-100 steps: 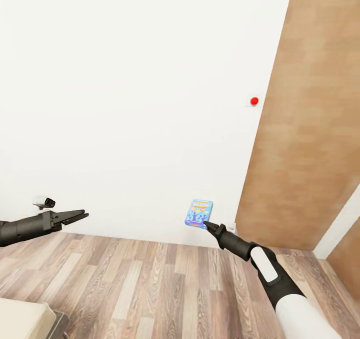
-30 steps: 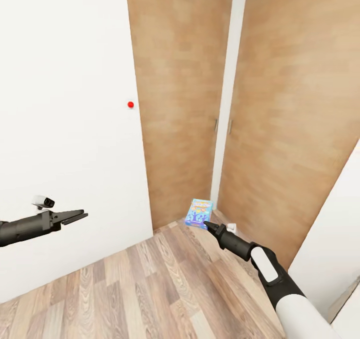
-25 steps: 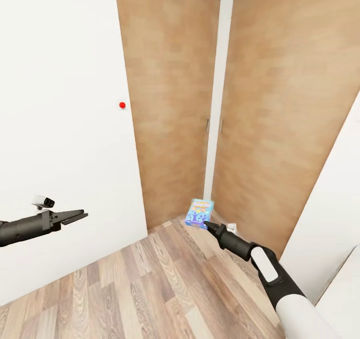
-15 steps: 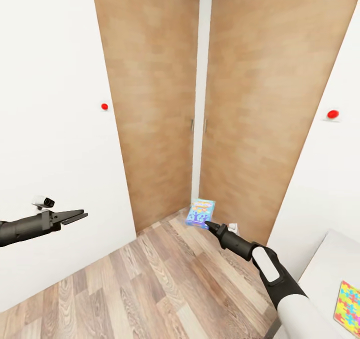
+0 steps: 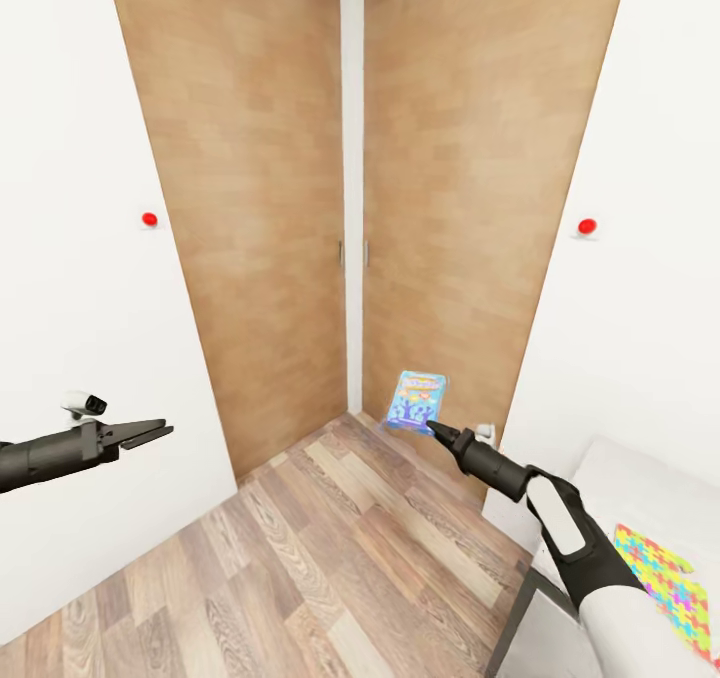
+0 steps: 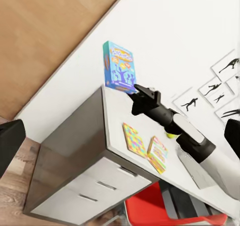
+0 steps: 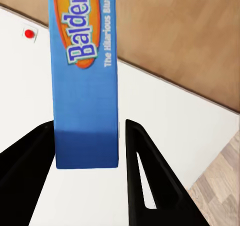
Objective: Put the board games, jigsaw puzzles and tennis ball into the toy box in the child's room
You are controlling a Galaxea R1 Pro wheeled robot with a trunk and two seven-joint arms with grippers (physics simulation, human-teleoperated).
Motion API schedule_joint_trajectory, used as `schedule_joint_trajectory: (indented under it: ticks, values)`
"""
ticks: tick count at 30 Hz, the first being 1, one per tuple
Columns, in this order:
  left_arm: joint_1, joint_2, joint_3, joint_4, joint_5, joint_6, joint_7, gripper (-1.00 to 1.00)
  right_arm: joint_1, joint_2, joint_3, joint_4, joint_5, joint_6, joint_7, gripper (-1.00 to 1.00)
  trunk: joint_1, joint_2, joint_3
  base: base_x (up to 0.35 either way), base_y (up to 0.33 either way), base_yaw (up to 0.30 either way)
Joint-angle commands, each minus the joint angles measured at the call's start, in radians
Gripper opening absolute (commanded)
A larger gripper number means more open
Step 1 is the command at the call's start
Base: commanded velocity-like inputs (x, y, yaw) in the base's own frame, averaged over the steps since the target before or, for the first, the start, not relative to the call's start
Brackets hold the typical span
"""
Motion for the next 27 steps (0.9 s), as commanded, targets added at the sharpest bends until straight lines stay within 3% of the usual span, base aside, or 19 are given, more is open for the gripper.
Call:
schedule_joint_trajectory:
  ticks: [1, 5, 16, 20, 27]
  values:
    - [-0.001, 0.0, 0.0, 0.0, -0.001, 0.011, -0.004, 1.0, 0.003, -0.005, -0.001, -0.01, 0.001, 0.007, 0.007, -1.0, 0.001, -0.002, -0.002, 0.0, 0.0, -0.279]
    - [-0.001, 0.001, 0.0, 0.0, 0.002, 0.011, -0.004, 1.0, 0.023, -0.04, -0.001, -0.05, -0.001, 0.01, 0.044, -1.0, 0.001, -0.002, 0.001, 0.0, 0.0, -0.279]
    - [-0.001, 0.001, 0.0, 0.0, 0.003, 0.011, -0.004, 1.0, 0.026, -0.067, -0.005, -0.057, 0.0, 0.01, 0.137, -1.0, 0.001, -0.002, 0.007, 0.0, 0.0, -0.278]
    - [-0.001, 0.001, 0.0, 0.0, 0.002, 0.011, -0.004, 1.0, 0.028, -0.117, -0.009, -0.057, -0.008, 0.011, 0.159, -1.0, 0.001, -0.002, 0.01, 0.0, 0.0, -0.276]
    - [-0.001, 0.001, 0.0, 0.0, 0.002, 0.011, -0.004, 1.0, 0.062, -0.177, -0.026, -0.053, -0.008, 0.01, 0.318, -1.0, 0.001, -0.002, 0.015, 0.0, 0.0, -0.273]
